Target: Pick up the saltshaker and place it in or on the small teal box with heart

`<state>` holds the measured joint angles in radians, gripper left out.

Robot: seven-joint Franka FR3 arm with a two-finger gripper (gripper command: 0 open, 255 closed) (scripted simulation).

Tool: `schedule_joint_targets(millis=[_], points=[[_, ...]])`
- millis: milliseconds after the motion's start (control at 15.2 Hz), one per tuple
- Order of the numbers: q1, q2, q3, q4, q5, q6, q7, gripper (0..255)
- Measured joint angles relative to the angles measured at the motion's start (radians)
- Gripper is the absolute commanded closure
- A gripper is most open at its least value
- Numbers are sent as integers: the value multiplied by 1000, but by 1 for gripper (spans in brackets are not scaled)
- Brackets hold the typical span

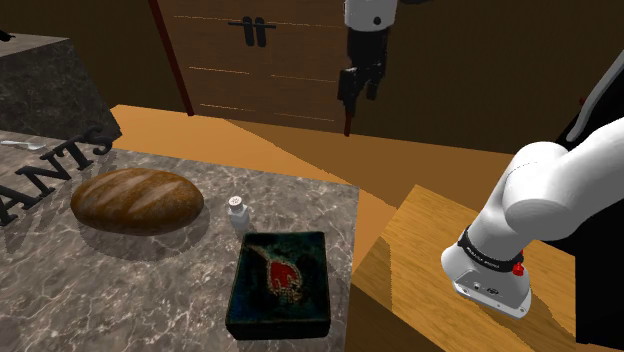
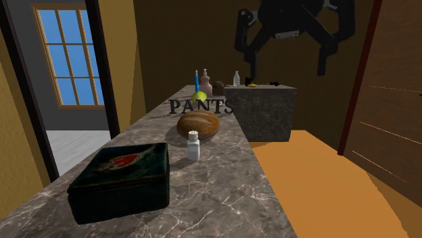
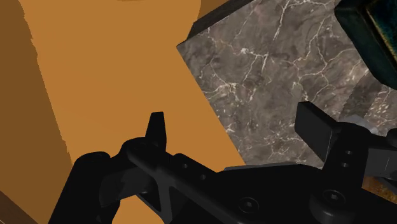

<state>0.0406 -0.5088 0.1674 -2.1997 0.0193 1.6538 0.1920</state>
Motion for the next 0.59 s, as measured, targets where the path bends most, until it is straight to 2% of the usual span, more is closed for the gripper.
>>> schedule_joint_targets(millis=[594], points=[[30, 321, 118, 174, -4, 70, 152, 0]])
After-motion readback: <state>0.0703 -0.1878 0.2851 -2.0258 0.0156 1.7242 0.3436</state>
